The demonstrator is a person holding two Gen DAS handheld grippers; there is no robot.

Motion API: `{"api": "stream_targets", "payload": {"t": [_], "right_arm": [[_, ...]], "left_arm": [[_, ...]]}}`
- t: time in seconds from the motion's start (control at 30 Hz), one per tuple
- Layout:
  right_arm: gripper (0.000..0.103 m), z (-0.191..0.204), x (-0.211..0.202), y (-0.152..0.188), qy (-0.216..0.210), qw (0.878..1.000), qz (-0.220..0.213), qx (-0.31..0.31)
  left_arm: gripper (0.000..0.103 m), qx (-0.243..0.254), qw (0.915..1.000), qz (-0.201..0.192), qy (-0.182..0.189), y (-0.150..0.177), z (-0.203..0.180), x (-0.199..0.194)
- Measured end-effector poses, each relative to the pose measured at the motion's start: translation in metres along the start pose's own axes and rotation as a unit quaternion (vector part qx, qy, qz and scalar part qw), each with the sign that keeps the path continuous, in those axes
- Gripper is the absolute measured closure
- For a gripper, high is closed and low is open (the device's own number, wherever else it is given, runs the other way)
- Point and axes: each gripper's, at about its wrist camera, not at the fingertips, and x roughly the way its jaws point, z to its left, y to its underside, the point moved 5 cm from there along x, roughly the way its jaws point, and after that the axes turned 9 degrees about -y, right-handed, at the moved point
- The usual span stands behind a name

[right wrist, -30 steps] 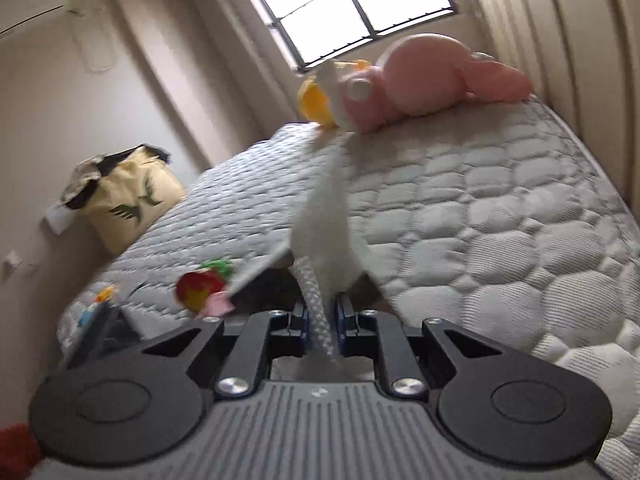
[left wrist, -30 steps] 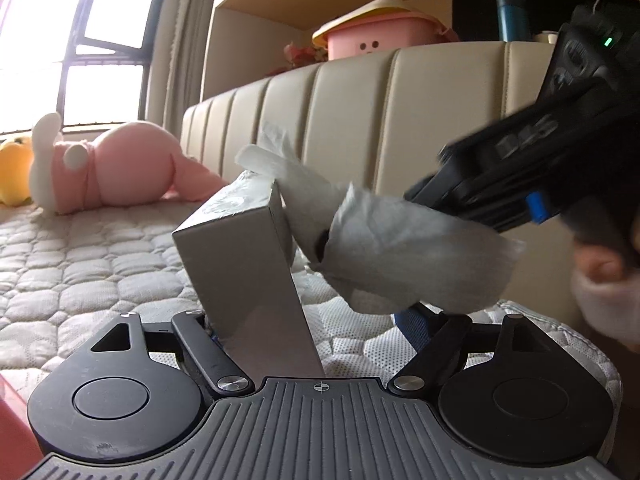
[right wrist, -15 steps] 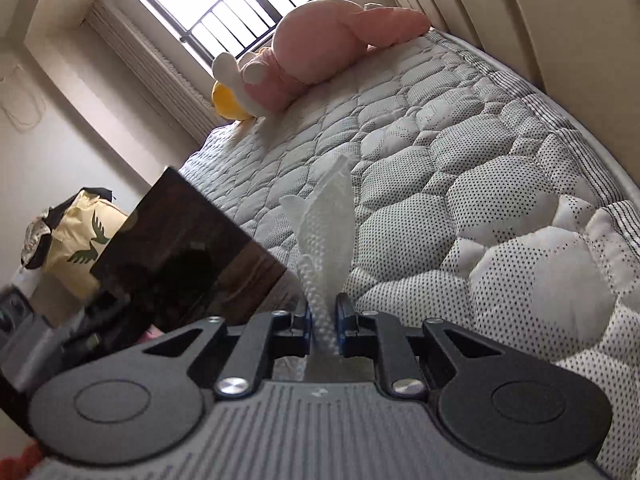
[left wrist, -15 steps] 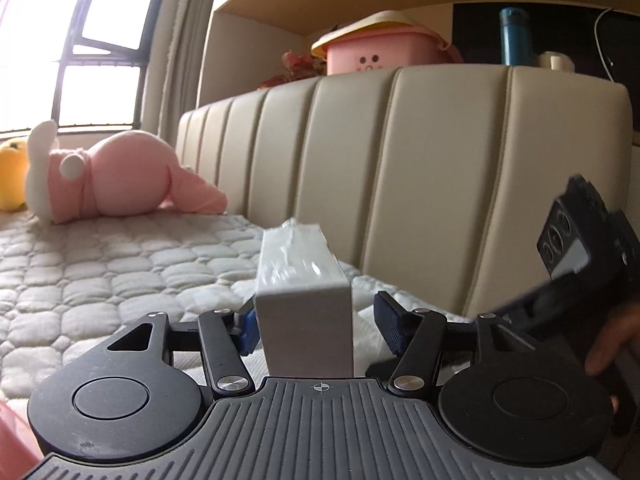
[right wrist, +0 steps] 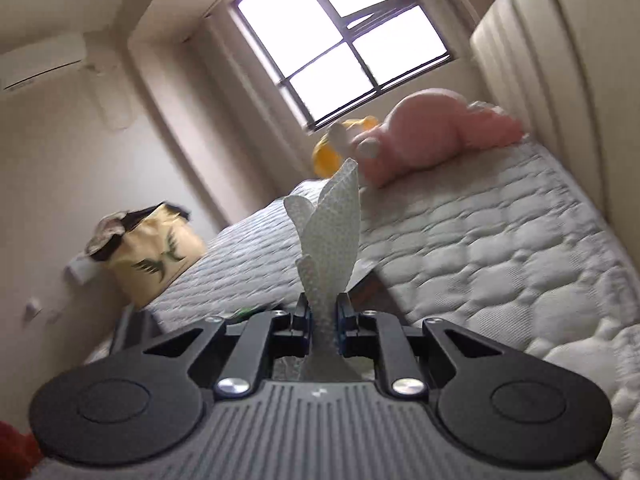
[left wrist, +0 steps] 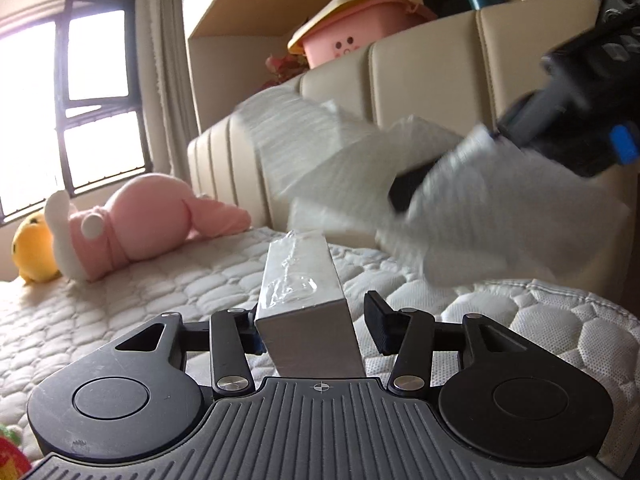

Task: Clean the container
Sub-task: 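Tilt the white box in the left tool while the right tool wipes its end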

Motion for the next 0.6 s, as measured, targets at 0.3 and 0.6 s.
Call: {"api": "stream_targets", "payload": {"t": [0.3,0.6], "right_arm": [[0.087,-0.050,0.003,0.015,0.068,0.996,0.008,0.053],[0.087,-0.095,0.033,0.049,0.093,0.988,0.045,0.116]], "left_arm": [[0.050,0.004,0.9999,0.012,0.008,0.002,0.005,-0.005],[0.049,-0.013,0.9995,0.026,0.007,0.010,0.025,-0.008]]}}
